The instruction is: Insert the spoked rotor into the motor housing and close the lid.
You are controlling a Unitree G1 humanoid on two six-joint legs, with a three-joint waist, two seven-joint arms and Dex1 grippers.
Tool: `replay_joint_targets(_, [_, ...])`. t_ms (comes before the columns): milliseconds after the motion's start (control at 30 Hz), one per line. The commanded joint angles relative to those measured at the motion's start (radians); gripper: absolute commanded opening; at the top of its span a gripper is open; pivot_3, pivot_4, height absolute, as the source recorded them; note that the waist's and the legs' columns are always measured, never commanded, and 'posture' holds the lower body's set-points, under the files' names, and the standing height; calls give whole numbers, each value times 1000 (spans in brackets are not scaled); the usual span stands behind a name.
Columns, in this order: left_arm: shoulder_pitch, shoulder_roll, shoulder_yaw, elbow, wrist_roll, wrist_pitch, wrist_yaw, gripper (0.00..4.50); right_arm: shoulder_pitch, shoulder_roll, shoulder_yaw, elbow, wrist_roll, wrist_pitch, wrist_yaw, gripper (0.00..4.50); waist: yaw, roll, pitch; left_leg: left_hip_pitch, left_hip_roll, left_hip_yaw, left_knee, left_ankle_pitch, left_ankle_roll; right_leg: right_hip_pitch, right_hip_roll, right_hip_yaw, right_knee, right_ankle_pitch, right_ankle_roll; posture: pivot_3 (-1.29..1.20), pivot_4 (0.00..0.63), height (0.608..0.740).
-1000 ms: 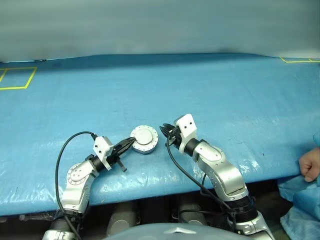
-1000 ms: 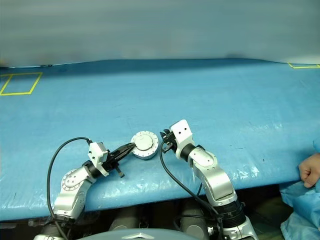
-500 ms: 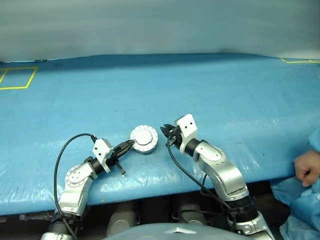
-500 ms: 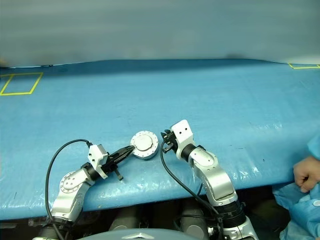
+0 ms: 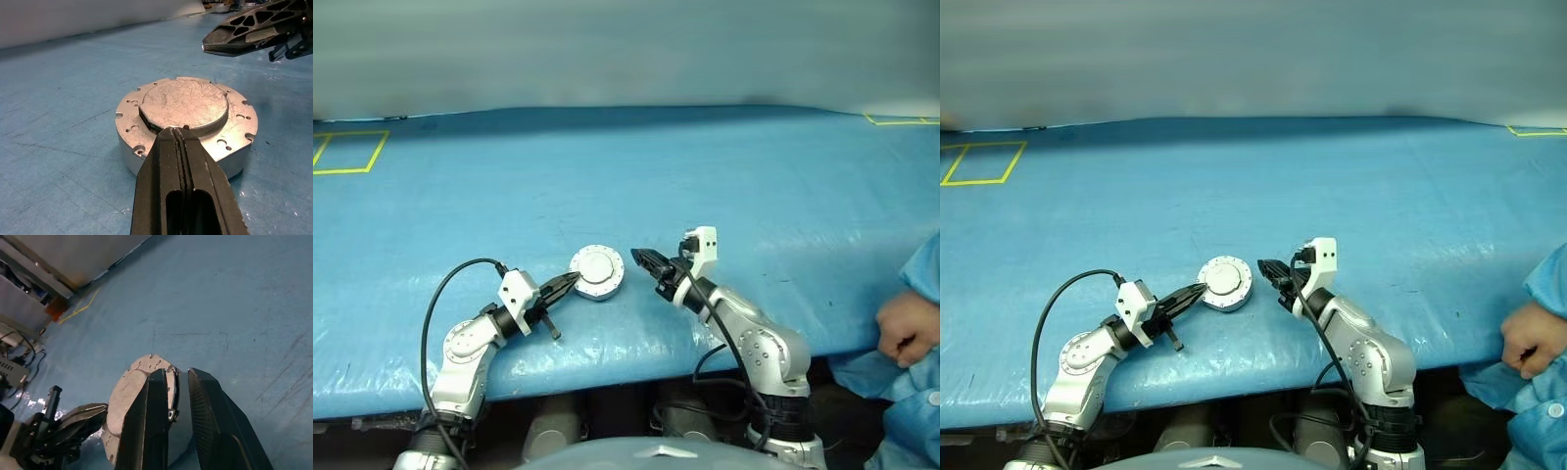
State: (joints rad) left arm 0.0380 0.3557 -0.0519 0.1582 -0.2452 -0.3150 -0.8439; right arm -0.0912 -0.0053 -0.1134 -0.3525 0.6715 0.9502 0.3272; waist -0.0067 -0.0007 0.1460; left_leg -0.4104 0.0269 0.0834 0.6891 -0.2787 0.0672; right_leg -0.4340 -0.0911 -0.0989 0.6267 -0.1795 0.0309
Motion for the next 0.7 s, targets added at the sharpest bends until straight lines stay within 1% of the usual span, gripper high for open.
replay_joint_targets(33, [10, -1, -14, 9, 17, -2, 4, 0, 9, 17, -82, 26, 135, 68, -8, 1313, 0, 0, 0, 0, 0, 0, 0, 0, 0, 0, 0, 0, 0, 0, 0, 0, 150, 740])
replay_joint_targets(133, [11, 0, -15, 8, 19, -4, 7, 0, -3, 44, -129, 87, 213, 99, -23, 2234, -1, 1, 0, 0, 0, 0, 0, 0, 0, 0, 0, 0, 0, 0, 0, 0, 150, 740])
replay_joint_targets(233, [11, 1, -15, 8, 22, -6, 11, 0, -18, 66, -152, 164, 252, 103, -25, 2234, -2, 1, 0, 0, 0, 0, 0, 0, 0, 0, 0, 0, 0, 0, 0, 0, 150, 740])
replay_joint_targets(367, [12, 2, -16, 6, 25, -8, 14, 0, -31, 76, -142, 243, 254, 98, -23, 2234, -2, 1, 0, 0, 0, 0, 0, 0, 0, 0, 0, 0, 0, 0, 0, 0, 150, 740])
replay_joint_targets(700, [24, 7, -12, -7, 27, -8, 24, 0, -40, 96, -108, 310, 264, 85, 24, 2234, -4, 1, 0, 0, 0, 0, 0, 0, 0, 0, 0, 0, 0, 0, 0, 0, 150, 740])
